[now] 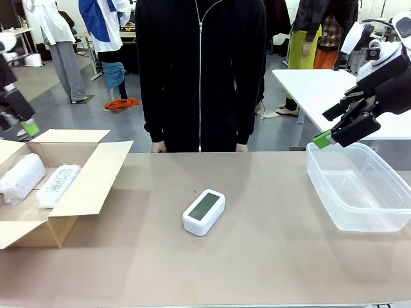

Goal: Separate and place wrapped and unwrapped clocks.
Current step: Pick up the Digital clock indicated by the person.

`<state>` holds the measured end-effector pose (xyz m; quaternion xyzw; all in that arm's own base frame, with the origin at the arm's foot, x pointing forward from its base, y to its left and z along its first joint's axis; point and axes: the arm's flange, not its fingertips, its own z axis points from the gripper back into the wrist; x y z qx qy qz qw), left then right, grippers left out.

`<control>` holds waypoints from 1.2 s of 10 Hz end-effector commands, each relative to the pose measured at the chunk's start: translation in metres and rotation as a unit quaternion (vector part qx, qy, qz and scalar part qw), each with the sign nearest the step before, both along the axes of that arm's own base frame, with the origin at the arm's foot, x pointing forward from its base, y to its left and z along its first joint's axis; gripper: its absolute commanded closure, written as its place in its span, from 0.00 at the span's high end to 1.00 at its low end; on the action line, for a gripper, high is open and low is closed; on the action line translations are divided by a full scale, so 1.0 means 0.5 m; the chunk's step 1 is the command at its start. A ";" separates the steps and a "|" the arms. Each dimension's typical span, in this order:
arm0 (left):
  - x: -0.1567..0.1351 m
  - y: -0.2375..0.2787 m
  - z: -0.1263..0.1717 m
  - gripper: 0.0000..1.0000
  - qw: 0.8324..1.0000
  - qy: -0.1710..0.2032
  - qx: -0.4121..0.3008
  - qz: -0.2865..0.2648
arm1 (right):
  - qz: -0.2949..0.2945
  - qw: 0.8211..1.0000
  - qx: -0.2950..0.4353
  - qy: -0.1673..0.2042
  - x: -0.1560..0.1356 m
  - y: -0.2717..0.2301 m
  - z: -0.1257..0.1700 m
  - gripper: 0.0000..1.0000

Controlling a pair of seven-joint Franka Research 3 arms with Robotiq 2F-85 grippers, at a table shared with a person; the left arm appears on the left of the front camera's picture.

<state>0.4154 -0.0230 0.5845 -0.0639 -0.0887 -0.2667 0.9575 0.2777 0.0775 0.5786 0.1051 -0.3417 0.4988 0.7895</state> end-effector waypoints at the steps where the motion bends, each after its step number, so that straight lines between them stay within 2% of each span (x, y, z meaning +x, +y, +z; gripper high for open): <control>1: -0.053 -0.066 0.021 1.00 0.987 -0.017 -0.043 -0.155 | 0.007 1.000 0.007 0.005 0.001 0.002 -0.003 1.00; 2: -0.085 -0.094 0.026 1.00 0.973 -0.029 -0.055 -0.223 | 0.007 1.000 0.007 0.005 0.001 0.002 -0.003 1.00; 3: -0.111 -0.109 0.021 1.00 0.953 -0.060 -0.051 -0.293 | 0.007 1.000 0.007 0.005 0.001 0.002 -0.003 1.00; 4: -0.122 -0.114 0.009 1.00 0.937 -0.079 -0.057 -0.337 | 0.007 1.000 0.007 0.005 0.001 0.002 -0.003 1.00; 5: -0.126 -0.124 -0.002 1.00 0.925 -0.107 -0.082 -0.356 | 0.007 1.000 0.007 0.005 0.001 0.002 -0.003 1.00; 8: -0.164 -0.176 -0.023 1.00 0.917 -0.168 -0.141 -0.333 | 0.007 1.000 0.007 0.005 0.001 0.002 -0.003 1.00; 9: -0.172 -0.178 -0.011 1.00 0.905 -0.186 -0.168 -0.344 | 0.007 1.000 0.007 0.005 0.001 0.002 -0.003 1.00; 11: -0.163 -0.170 -0.013 1.00 0.891 -0.184 -0.199 -0.364 | 0.007 1.000 0.007 0.005 0.001 0.002 -0.003 1.00; 12: -0.159 -0.174 -0.013 1.00 0.884 -0.204 -0.203 -0.369 | 0.007 1.000 0.007 0.005 0.001 0.002 -0.003 1.00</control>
